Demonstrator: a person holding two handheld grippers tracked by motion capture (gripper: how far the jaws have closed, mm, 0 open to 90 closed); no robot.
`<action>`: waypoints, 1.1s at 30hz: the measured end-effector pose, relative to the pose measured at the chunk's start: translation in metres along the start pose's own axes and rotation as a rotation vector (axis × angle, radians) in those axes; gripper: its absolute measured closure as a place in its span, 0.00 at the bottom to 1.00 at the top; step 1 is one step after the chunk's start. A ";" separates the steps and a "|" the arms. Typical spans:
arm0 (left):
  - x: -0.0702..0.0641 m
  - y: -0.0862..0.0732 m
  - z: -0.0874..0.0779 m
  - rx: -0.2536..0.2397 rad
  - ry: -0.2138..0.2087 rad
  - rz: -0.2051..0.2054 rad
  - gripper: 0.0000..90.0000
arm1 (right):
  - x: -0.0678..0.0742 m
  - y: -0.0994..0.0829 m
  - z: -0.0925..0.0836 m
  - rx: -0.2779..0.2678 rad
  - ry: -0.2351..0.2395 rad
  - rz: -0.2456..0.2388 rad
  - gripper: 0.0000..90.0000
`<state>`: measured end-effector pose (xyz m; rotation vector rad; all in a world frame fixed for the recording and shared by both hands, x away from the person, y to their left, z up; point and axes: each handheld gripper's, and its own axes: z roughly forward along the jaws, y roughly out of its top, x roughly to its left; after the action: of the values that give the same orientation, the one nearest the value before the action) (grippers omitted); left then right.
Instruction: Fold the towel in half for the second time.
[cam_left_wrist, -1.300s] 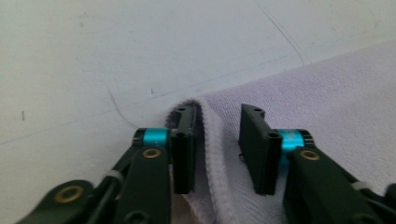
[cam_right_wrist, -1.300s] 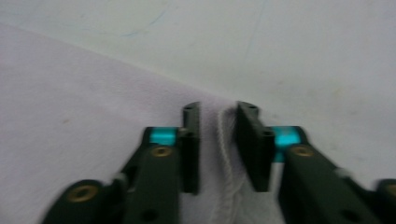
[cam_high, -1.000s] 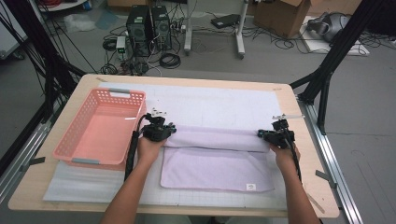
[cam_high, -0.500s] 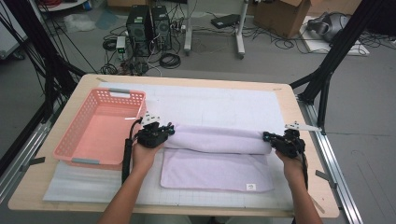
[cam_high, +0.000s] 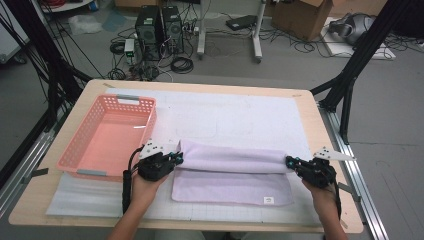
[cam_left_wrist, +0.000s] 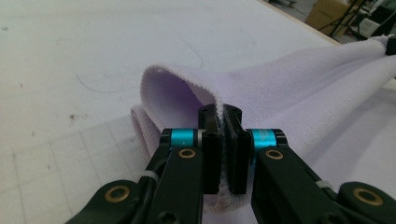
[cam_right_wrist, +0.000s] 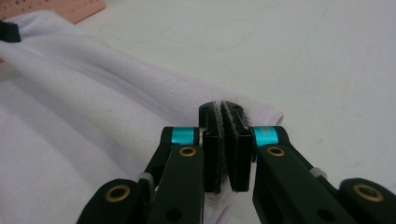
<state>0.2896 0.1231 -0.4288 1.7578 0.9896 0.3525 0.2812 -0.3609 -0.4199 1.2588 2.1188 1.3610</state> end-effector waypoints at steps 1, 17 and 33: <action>-0.002 -0.003 -0.002 0.009 -0.004 0.004 0.96 | 0.002 -0.003 -0.001 0.012 0.004 -0.010 0.96; 0.013 0.004 0.013 0.046 0.039 -0.066 0.52 | -0.004 -0.004 -0.015 -0.004 -0.017 0.079 0.57; -0.002 -0.008 -0.004 0.059 -0.013 -0.033 0.92 | 0.009 -0.008 -0.016 0.046 -0.004 -0.010 0.95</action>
<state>0.2825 0.1255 -0.4339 1.7931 1.0277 0.2930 0.2617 -0.3639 -0.4173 1.2656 2.1624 1.3116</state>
